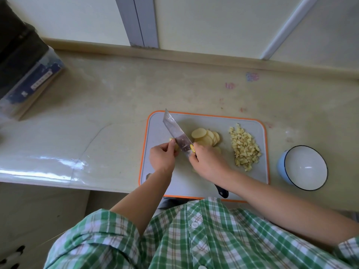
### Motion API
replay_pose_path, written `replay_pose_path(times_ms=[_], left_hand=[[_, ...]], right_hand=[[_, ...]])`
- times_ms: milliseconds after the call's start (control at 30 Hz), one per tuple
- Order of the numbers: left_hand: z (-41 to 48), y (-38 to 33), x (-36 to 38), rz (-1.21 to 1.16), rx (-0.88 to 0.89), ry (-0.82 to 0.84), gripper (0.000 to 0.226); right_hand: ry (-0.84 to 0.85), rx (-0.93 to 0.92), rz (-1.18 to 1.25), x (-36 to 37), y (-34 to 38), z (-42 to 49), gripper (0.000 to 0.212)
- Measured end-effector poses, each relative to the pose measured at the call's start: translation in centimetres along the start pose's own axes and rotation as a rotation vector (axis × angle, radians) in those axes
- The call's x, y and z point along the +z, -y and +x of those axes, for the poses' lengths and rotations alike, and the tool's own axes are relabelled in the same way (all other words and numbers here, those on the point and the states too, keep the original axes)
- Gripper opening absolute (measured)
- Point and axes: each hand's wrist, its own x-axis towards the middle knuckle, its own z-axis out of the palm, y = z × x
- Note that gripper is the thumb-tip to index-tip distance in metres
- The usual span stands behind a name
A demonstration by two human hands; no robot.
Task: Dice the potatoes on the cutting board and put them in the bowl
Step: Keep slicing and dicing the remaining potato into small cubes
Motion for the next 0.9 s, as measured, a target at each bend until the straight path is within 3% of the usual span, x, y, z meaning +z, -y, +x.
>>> replay_pose_path(times_ms=[233,367,500,900], left_hand=[[0.0,-0.1,0.1,0.104,0.066,-0.003,0.035],[0.1,0.0,0.1,0.135,0.070,0.015,0.036],[0.2,0.0,0.1,0.160,0.076,0.011,0.036],[-0.2,-0.8,-0.1,0.265,0.109,-0.011,0.040]], right_hand=[[0.007,0.007,0.025,0.6,0.5,1.2,0.018],[0.019,0.013,0.053,1.1,1.0,2.1,0.026],[0.019,-0.004,0.020,1.3,1.2,2.5,0.014],[-0.014,0.014,-0.036,3.8,0.3,3.4,0.024]])
